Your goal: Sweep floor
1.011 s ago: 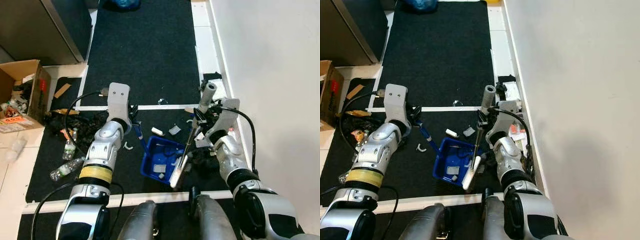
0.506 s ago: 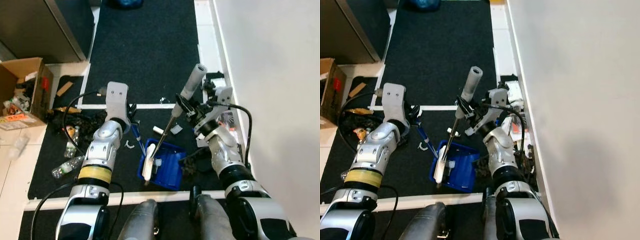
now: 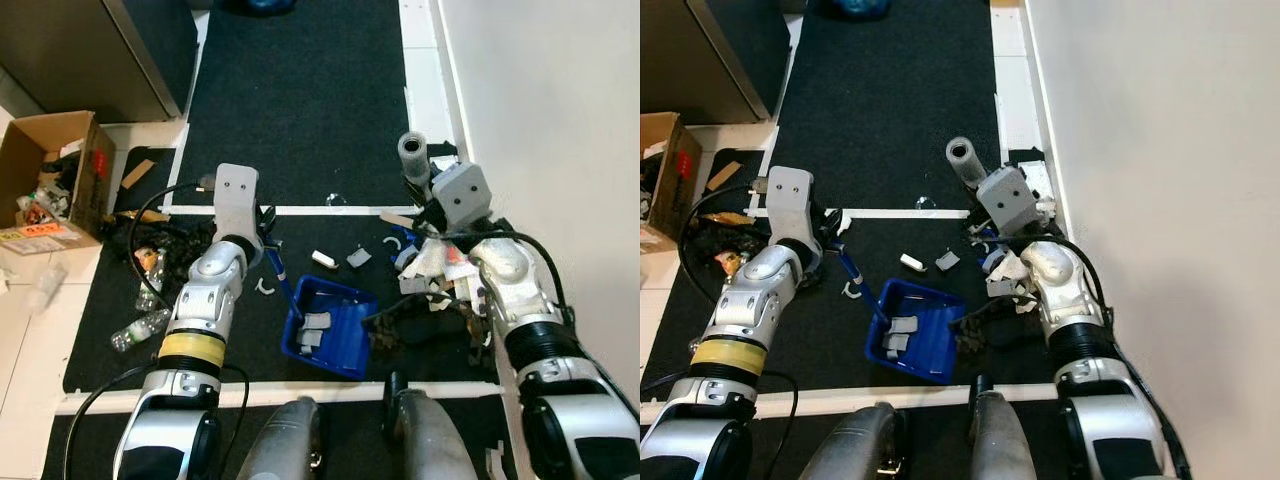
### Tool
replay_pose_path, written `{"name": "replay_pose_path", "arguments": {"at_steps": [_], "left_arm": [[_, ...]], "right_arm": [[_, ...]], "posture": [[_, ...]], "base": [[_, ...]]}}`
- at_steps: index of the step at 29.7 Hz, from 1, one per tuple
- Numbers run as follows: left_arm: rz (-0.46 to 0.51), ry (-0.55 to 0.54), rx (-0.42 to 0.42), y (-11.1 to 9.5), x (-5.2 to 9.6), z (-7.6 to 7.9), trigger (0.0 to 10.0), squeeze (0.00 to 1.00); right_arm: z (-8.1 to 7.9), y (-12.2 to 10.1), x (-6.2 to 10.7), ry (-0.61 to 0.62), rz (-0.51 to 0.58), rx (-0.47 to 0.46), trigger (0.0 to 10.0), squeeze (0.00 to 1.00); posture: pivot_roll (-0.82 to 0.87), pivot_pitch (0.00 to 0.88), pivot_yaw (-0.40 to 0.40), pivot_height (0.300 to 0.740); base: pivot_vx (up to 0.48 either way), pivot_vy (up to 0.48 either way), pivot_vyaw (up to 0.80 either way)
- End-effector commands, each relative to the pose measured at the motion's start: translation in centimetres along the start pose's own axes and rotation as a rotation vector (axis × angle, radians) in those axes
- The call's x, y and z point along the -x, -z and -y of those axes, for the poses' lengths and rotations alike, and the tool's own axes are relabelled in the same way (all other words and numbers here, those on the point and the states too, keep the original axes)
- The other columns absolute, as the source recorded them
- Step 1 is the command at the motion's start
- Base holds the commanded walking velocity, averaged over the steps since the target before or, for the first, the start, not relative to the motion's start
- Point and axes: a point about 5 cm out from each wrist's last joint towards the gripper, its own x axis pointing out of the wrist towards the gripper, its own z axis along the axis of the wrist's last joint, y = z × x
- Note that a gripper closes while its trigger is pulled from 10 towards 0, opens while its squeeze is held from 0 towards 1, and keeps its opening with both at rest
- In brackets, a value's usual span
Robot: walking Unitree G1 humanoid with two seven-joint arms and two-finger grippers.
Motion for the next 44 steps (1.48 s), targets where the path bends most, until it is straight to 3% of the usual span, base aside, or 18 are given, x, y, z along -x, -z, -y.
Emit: {"name": "replay_pose_path", "arguments": {"at_steps": [1,4,5,8,10,11,12,13,14,18,20,21,24,28,34,37,42,44], "left_arm": [[-0.068,0.041,0.060,2.0,0.2,0.8,10.0,0.00],[-0.069,0.040,0.060,2.0,0.2,0.8,10.0,0.00],[-0.069,0.040,0.060,2.0,0.2,0.8,10.0,0.00],[-0.066,0.041,0.060,1.9,0.3,0.9,10.0,0.00],[-0.065,0.040,0.060,1.8,0.3,0.8,10.0,0.00],[-0.065,0.039,0.060,1.8,0.3,0.7,10.0,0.00],[-0.065,0.039,0.060,1.8,0.3,0.7,10.0,0.00],[-0.066,0.036,0.060,1.9,0.4,0.6,10.0,0.00],[-0.067,0.036,0.061,1.9,0.4,0.6,10.0,0.00],[-0.068,0.037,0.060,1.9,0.4,0.7,10.0,0.00],[-0.067,0.039,0.061,1.9,0.4,0.8,10.0,0.00],[-0.067,0.039,0.061,1.9,0.4,0.8,10.0,0.00],[-0.065,0.041,0.061,1.8,0.4,0.8,10.0,0.00],[-0.065,0.041,0.060,1.8,0.3,0.8,10.0,0.00],[-0.063,0.042,0.061,1.8,0.3,0.8,10.0,0.00],[-0.061,0.042,0.064,1.8,0.3,0.8,10.0,0.00],[-0.009,0.079,0.132,1.3,0.5,1.3,10.0,0.00],[0.006,0.090,0.149,1.2,0.6,1.4,10.0,0.00]], "right_arm": [[-3.4,2.8,0.3,-0.091,-0.136,0.017,10.0,0.00],[-5.9,5.0,1.0,-0.168,-0.255,0.063,10.0,0.00],[-5.9,5.0,1.0,-0.168,-0.255,0.063,10.0,0.00],[-8.1,6.5,1.8,-0.228,-0.316,0.018,10.0,0.00],[-8.6,6.6,1.8,-0.210,-0.319,-0.105,10.0,0.00],[-8.9,6.5,1.7,-0.196,-0.311,-0.214,10.0,0.00],[-8.9,6.5,1.7,-0.196,-0.311,-0.214,10.0,0.00],[-9.4,6.4,1.7,-0.165,-0.287,-0.372,10.0,0.00],[-9.6,6.2,1.6,-0.156,-0.267,-0.435,10.0,0.00],[-9.9,5.9,1.4,-0.133,-0.230,-0.533,10.0,0.00],[-10.3,4.8,1.0,-0.140,-0.129,-0.740,10.0,0.00],[-10.3,4.8,1.0,-0.140,-0.129,-0.740,10.0,0.00],[-11.1,3.5,0.5,-0.182,-0.026,-0.913,10.0,0.00],[-12.1,2.1,0.0,-0.273,0.046,-0.982,10.0,0.00],[-13.0,0.6,0.2,-0.407,0.134,-1.002,10.0,0.00],[-11.8,-0.3,0.0,-0.388,0.206,-1.009,10.0,0.00],[-7.5,-1.8,-0.1,-0.255,0.333,-0.961,10.0,0.00],[-6.7,-2.0,-0.1,-0.232,0.349,-0.951,10.0,0.00]], "posture": [[0.13,0.289,0.020,0.740],[0.14,0.292,0.024,0.740],[0.14,0.292,0.024,0.740],[0.15,0.294,0.023,0.740],[0.15,0.296,0.022,0.740],[0.15,0.295,0.023,0.740],[0.15,0.295,0.023,0.740],[0.15,0.295,0.023,0.740],[0.15,0.294,0.023,0.740],[0.15,0.294,0.023,0.740],[0.15,0.292,0.023,0.740],[0.15,0.292,0.023,0.740],[0.16,0.285,0.024,0.740],[0.16,0.276,0.025,0.740],[0.15,0.274,0.023,0.740],[0.15,0.274,0.023,0.740],[0.13,0.264,0.016,0.740],[0.13,0.258,0.015,0.740]], "base": [[0.000,0.000,0.00],[0.000,0.000,0.00],[0.000,0.000,0.00],[0.000,0.000,0.00],[0.000,0.000,0.00],[0.000,0.000,0.00],[0.000,0.000,0.00],[0.000,0.000,0.00],[0.000,0.000,0.00],[0.000,0.000,0.00],[0.000,0.000,0.00],[0.000,0.000,0.00],[0.000,0.000,0.00],[0.000,0.000,0.00],[0.000,0.000,0.00],[0.000,0.000,0.00],[0.000,0.000,0.00],[0.000,0.000,0.00]]}}
